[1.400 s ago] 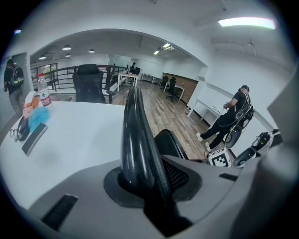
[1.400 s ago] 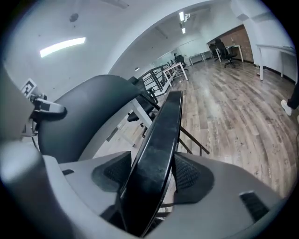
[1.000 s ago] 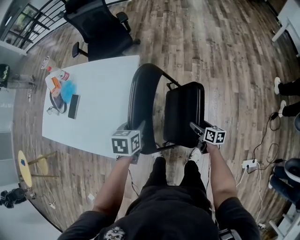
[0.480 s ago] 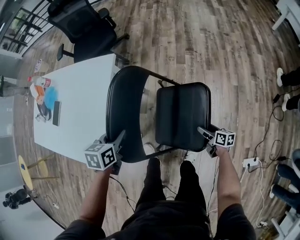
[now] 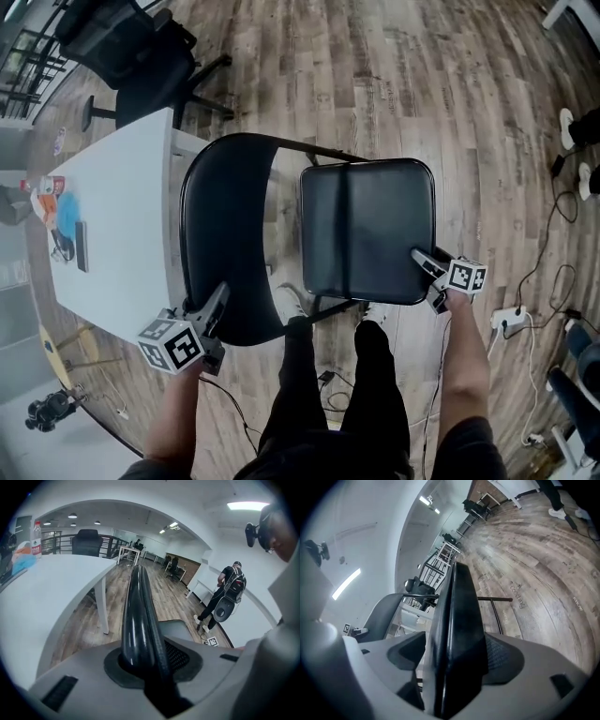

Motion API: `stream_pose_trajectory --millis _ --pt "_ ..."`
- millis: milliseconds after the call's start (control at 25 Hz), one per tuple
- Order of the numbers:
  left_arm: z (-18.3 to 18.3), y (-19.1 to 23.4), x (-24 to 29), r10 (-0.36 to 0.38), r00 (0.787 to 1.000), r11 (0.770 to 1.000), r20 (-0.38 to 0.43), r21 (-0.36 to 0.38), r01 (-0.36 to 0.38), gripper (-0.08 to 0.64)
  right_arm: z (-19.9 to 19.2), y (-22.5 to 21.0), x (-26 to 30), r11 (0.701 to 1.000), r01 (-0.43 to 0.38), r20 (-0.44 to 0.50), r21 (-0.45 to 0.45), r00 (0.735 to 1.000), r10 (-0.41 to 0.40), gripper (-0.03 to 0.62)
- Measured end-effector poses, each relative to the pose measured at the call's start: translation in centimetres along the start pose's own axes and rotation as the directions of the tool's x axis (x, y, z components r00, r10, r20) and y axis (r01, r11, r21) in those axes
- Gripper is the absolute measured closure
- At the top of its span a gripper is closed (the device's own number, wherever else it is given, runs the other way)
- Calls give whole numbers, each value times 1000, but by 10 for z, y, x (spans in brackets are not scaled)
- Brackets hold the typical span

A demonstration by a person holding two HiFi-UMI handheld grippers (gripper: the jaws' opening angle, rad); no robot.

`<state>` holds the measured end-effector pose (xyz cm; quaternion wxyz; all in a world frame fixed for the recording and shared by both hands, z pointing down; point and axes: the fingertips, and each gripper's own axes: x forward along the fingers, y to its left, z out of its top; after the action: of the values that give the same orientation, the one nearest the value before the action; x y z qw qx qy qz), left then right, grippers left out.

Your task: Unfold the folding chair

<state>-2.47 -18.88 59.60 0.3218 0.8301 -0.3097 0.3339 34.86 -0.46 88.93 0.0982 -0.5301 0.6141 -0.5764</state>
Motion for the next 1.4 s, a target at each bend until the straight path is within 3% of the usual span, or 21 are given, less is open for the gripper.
stream_pose_trajectory --millis 200,320,480,760,1080,1400 --pt "-9 -15 25 -13 1000 1000 -4 -8 13 463 -1 -48 -7 999 30 -6 41 1000 -30 239" --pt "-9 -30 34 3 1000 1000 -15 8 -2 463 -1 -69 -4 999 -11 6 45 1000 11 239" --pt "-10 -47 46 19 1000 1000 -21 20 -18 463 1 -90 -8 998 10 3 69 1000 -11 239" --pt "-17 -62 60 20 1000 1000 -18 19 -20 463 2 -116 -11 997 -36 3 64 999 36 239" --pt "-17 -88 70 37 999 999 -26 38 -36 465 -3 -142 -17 997 4 -11 81 1000 -4 239" --pt "-16 -90 68 -9 1000 1000 -12 10 9 460 3 -136 -20 995 -52 25 81 998 51 238"
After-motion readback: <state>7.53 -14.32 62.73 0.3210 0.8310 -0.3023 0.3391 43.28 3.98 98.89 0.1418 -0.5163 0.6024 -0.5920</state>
